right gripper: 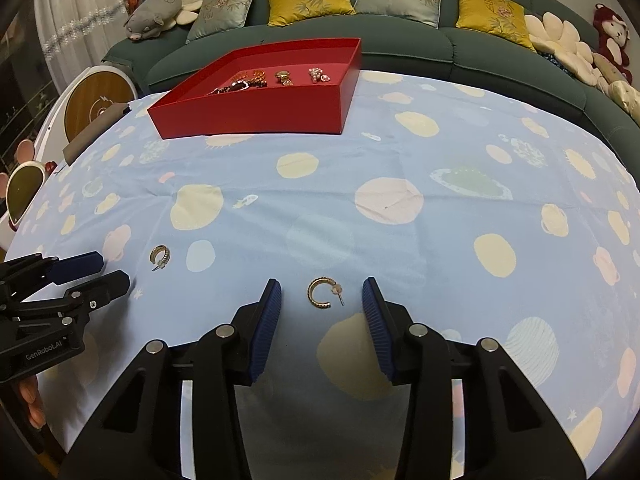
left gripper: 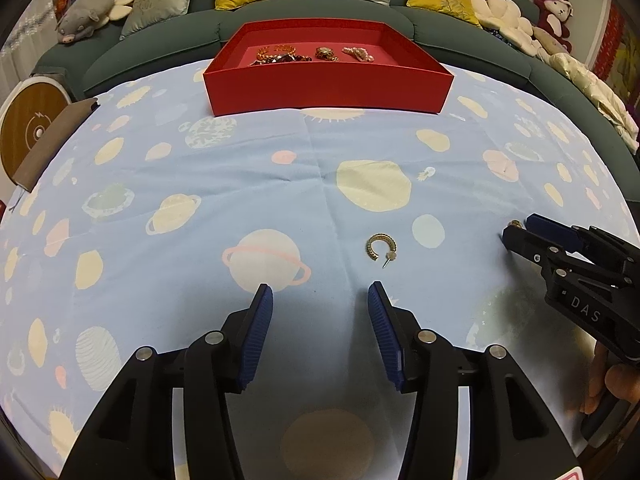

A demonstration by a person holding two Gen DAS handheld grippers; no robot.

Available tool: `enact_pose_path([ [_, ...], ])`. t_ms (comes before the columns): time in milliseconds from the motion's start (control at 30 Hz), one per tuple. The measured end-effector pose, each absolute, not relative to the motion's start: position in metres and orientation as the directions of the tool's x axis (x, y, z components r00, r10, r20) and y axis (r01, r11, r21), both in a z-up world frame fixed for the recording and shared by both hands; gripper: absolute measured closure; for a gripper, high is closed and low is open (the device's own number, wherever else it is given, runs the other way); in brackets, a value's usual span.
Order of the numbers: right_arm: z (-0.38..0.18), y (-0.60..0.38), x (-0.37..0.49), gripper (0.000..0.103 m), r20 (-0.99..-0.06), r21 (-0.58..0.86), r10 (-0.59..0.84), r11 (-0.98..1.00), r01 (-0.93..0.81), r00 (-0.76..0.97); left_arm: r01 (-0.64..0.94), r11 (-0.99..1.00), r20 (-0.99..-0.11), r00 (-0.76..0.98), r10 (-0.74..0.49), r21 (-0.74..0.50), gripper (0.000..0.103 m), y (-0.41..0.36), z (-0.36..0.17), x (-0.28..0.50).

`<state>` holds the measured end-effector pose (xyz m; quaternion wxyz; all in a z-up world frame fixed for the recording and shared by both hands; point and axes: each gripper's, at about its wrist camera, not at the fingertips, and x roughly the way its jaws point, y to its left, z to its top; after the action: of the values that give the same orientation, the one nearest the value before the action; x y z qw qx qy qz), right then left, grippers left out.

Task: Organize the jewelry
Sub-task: 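Grasp a gold hoop earring with the right gripper, then grasp the other gold hoop earring with the left gripper while the right gripper holds its earring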

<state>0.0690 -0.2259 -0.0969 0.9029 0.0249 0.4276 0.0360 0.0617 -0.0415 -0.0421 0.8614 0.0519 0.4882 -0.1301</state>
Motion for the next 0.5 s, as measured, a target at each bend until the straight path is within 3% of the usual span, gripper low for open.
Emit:
enact_pose_path([
  [233, -0.098, -0.224, 0.072, 0.084, -0.773, 0.075, 0.086, 0.996, -0.045, 0.629, 0.284, 0.957, -0.855, 0.481, -0.193, -0.057, 0.055, -0.045, -0.044, 0.065],
  [500, -0.097, -0.225, 0.069, 0.085, -0.774, 0.096, 0.103, 0.994, -0.046, 0.625, 0.286, 0.956, -0.847, 0.494, -0.199, -0.058, 0.053, -0.057, -0.046, 0.071],
])
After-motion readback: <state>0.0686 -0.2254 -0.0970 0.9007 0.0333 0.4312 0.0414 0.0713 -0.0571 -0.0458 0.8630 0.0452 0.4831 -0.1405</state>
